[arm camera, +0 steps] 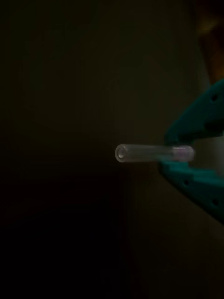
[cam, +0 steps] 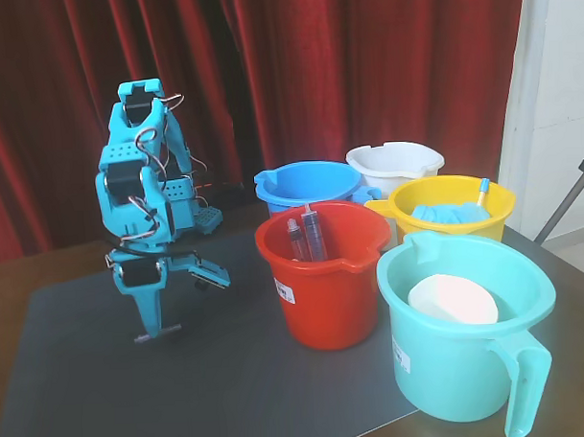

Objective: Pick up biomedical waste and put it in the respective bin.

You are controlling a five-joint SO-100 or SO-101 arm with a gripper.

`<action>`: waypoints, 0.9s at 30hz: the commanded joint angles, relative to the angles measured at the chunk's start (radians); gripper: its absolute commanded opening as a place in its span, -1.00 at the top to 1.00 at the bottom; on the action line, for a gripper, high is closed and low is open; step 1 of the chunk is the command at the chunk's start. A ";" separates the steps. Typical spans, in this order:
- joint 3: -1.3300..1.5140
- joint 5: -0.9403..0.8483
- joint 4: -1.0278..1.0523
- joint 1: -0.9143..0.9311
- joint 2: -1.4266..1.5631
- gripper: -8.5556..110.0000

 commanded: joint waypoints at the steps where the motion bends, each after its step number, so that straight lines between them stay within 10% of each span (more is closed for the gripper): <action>1: -0.137 0.060 0.115 -0.064 0.031 0.86; 27: -1.318 0.624 0.953 -0.410 0.029 0.86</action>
